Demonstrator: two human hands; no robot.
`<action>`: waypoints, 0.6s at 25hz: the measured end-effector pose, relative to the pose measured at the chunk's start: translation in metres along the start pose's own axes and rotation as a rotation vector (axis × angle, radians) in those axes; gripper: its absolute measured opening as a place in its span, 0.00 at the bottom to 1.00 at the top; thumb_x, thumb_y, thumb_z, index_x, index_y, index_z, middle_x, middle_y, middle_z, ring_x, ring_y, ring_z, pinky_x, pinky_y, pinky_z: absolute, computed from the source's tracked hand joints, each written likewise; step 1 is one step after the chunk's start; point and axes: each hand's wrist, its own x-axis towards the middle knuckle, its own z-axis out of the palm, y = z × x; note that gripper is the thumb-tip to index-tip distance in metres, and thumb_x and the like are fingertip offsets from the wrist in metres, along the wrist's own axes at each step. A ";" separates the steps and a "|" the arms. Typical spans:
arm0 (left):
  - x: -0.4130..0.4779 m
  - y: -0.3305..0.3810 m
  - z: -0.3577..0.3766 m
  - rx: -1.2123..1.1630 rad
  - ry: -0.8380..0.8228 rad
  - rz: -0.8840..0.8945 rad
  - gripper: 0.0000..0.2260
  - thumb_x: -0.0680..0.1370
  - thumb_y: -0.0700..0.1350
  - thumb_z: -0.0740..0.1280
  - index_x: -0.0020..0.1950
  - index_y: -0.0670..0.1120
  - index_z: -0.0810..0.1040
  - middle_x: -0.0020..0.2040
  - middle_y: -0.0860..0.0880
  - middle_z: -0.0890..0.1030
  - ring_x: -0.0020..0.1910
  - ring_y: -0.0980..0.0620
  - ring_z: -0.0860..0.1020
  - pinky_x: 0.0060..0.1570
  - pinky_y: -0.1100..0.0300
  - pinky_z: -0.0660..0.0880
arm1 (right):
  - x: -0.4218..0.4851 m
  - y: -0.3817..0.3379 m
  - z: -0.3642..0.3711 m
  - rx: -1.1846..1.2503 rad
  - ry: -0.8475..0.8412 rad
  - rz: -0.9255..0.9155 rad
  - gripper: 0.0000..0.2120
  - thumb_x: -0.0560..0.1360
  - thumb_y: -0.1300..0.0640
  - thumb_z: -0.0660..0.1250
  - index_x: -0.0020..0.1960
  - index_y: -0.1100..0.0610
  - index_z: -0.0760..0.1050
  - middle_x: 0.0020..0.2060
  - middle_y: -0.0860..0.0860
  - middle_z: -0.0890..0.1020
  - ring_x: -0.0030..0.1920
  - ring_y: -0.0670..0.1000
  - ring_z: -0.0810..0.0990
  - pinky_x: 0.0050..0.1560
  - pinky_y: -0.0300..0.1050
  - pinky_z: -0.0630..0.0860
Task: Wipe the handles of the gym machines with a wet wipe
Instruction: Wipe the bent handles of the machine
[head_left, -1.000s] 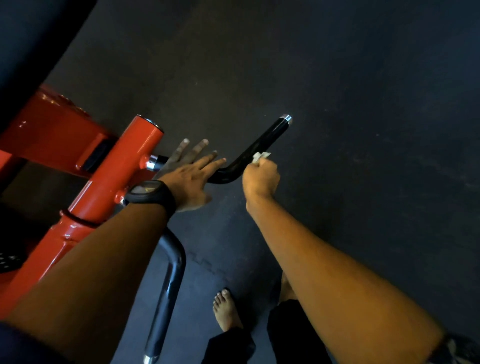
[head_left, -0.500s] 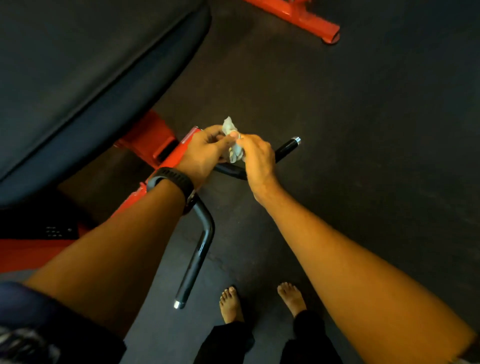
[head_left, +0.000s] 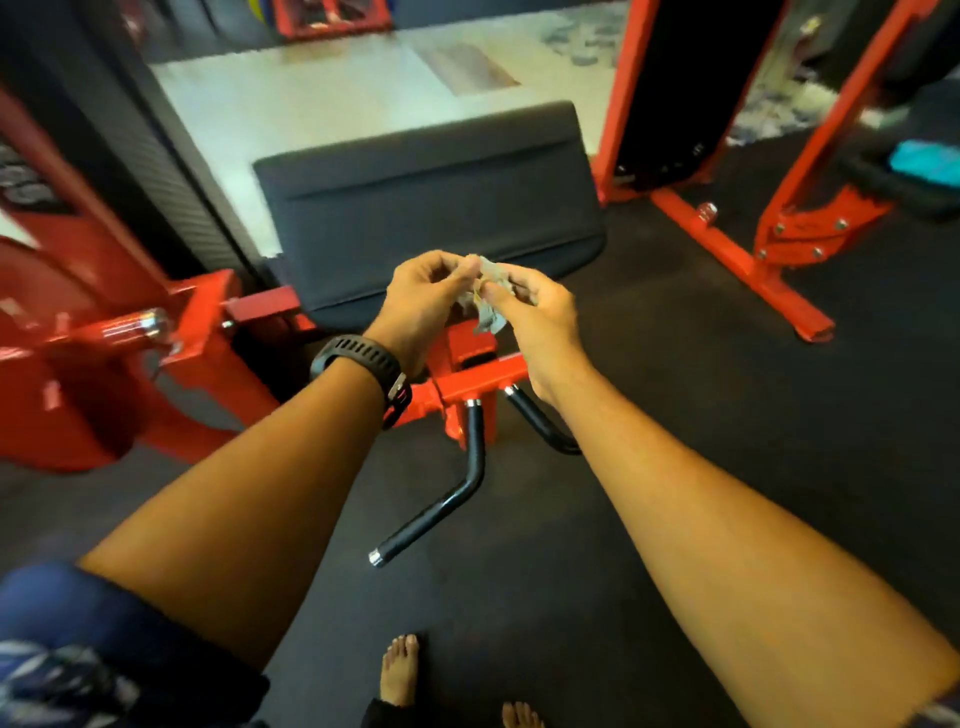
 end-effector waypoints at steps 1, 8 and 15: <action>-0.014 0.011 -0.006 -0.012 0.006 0.010 0.09 0.77 0.47 0.71 0.50 0.41 0.80 0.42 0.41 0.82 0.42 0.44 0.79 0.47 0.48 0.78 | -0.004 -0.010 0.009 0.002 -0.021 -0.021 0.08 0.76 0.61 0.72 0.55 0.58 0.81 0.47 0.53 0.86 0.49 0.51 0.85 0.49 0.48 0.82; -0.154 0.076 -0.104 0.091 0.395 0.151 0.05 0.78 0.33 0.70 0.51 0.42 0.79 0.45 0.40 0.81 0.42 0.46 0.80 0.42 0.54 0.80 | -0.089 -0.082 0.129 0.098 -0.411 -0.070 0.09 0.80 0.55 0.67 0.48 0.60 0.81 0.44 0.55 0.86 0.47 0.52 0.84 0.52 0.50 0.82; -0.353 0.115 -0.212 0.147 0.960 0.237 0.09 0.79 0.36 0.70 0.57 0.35 0.77 0.45 0.41 0.81 0.37 0.56 0.80 0.37 0.64 0.77 | -0.249 -0.135 0.256 0.166 -0.912 -0.113 0.08 0.75 0.66 0.71 0.50 0.56 0.78 0.43 0.52 0.84 0.43 0.47 0.82 0.43 0.42 0.79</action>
